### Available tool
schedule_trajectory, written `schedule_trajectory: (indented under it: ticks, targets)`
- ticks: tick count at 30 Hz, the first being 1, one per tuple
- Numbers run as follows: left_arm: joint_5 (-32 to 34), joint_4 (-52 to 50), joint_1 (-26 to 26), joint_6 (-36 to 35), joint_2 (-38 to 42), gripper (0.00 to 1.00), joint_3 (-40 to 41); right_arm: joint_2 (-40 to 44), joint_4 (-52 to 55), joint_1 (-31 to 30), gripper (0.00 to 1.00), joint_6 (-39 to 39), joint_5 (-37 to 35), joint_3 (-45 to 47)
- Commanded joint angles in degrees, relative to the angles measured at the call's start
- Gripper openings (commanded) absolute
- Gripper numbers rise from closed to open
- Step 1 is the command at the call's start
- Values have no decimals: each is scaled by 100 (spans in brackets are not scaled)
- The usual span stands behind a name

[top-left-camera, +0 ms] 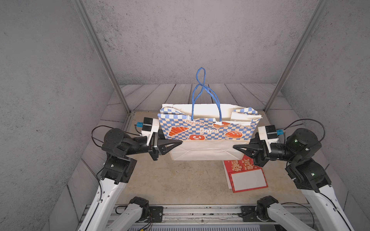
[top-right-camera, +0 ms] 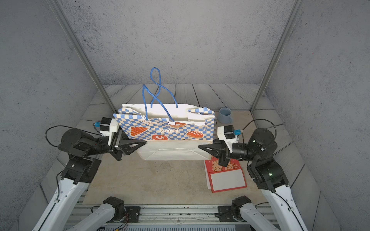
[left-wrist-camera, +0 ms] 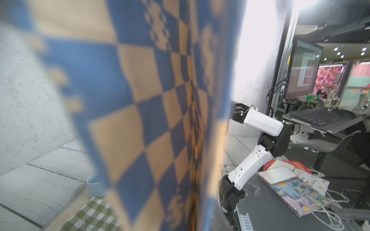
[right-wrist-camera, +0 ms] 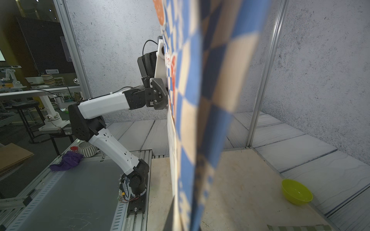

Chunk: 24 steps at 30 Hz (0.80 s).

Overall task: Put away the paper bag
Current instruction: Press the paper bag at the center of the board.

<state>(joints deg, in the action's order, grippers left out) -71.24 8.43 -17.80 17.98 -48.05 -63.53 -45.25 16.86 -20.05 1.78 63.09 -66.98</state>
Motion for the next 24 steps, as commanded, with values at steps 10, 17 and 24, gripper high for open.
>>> schedule_trajectory:
  ticks: [10, 17, 24]
  targets:
    - [30, 83, -26, -36, 50, 6, -292, 17, -142, 0, 0, 33, 63, 36]
    - [-12, -515, -22, -634, 50, 56, -586, 59, -101, -3, 0, 33, -50, 45]
    - [-381, -1699, -22, -1209, 38, 57, -823, 192, -56, -7, 0, 47, -122, 58]
